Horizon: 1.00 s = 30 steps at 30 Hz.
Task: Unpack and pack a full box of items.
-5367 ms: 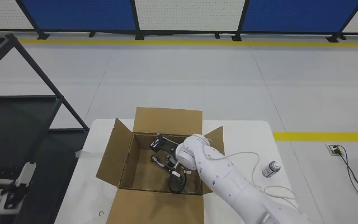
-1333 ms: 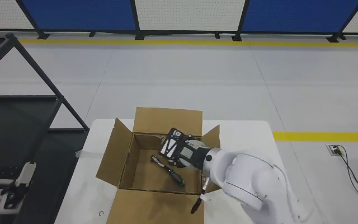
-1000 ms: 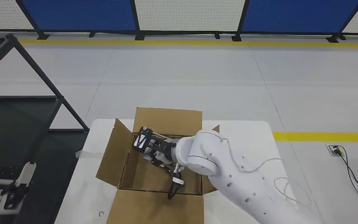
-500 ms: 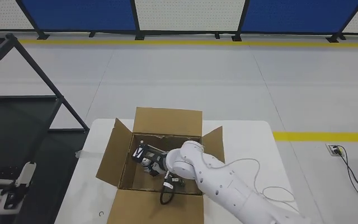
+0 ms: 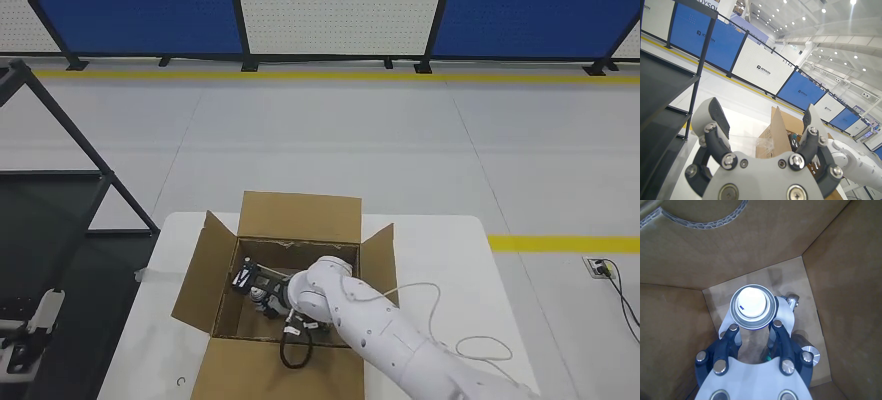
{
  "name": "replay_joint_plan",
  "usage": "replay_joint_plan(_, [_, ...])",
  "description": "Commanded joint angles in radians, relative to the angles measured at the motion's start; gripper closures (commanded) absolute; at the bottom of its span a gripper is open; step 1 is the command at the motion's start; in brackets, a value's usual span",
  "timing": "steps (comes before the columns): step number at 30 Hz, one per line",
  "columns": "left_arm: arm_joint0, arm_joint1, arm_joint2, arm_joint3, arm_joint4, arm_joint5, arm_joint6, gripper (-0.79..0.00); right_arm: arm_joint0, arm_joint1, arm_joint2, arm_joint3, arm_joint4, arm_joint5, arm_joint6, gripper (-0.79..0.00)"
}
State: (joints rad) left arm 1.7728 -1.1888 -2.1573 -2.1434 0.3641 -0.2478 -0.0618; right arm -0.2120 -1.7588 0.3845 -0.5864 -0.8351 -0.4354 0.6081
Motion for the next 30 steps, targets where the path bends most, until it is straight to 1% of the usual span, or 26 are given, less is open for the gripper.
replay_joint_plan(1, [0.0, 0.0, 0.0, 0.0, 0.0, 0.0, 0.0, -0.785, 0.005, -0.01, 0.0, 0.023, -0.001, -0.005, -0.005, -0.409])
replay_joint_plan(3, [0.0, 0.0, 0.0, 0.0, 0.0, 0.0, 0.0, -0.785, 0.011, -0.02, 0.002, 0.043, -0.002, -0.011, -0.01, -0.576])
replay_joint_plan(4, [0.0, 0.0, 0.0, 0.0, 0.0, 0.0, 0.0, -0.785, 0.013, -0.024, 0.003, 0.051, -0.003, -0.014, -0.014, -0.613])
replay_joint_plan(7, [0.0, 0.0, 0.0, 0.0, 0.0, 0.0, 0.0, -0.785, 0.02, -0.034, 0.007, 0.069, -0.008, -0.021, -0.026, -0.671])
replay_joint_plan(10, [0.0, 0.0, 0.0, 0.0, 0.0, 0.0, 0.0, -0.785, 0.026, -0.039, 0.013, 0.076, -0.019, -0.025, -0.036, -0.711])
replay_joint_plan(13, [0.0, 0.0, 0.0, 0.0, 0.0, 0.0, 0.0, -0.785, 0.03, -0.037, 0.023, 0.066, -0.03, -0.028, -0.054, -0.705])
replay_joint_plan(14, [0.0, 0.0, 0.0, 0.0, 0.0, 0.0, 0.0, -0.785, 0.031, -0.035, 0.029, 0.059, -0.035, -0.027, -0.06, -0.717])
replay_joint_plan(18, [0.0, 0.0, 0.0, 0.0, 0.0, 0.0, 0.0, -0.785, 0.029, -0.015, 0.054, 0.007, -0.061, -0.021, -0.079, -0.714])
replay_joint_plan(21, [0.0, 0.0, 0.0, 0.0, 0.0, 0.0, 0.0, -0.785, 0.021, 0.013, 0.085, -0.057, -0.085, -0.012, -0.083, -0.72])
replay_joint_plan(25, [0.0, 0.0, 0.0, 0.0, 0.0, 0.0, 0.0, -0.785, -0.015, 0.074, 0.161, -0.195, -0.124, -0.01, -0.073, -0.723])
replay_joint_plan(27, [0.0, 0.0, 0.0, 0.0, 0.0, 0.0, 0.0, -0.785, -0.051, 0.113, 0.212, -0.292, -0.154, -0.007, -0.051, -0.733])
replay_joint_plan(30, [0.0, 0.0, 0.0, 0.0, 0.0, 0.0, 0.0, -0.785, -0.137, 0.176, 0.309, -0.492, -0.205, -0.015, 0.0, -0.733])
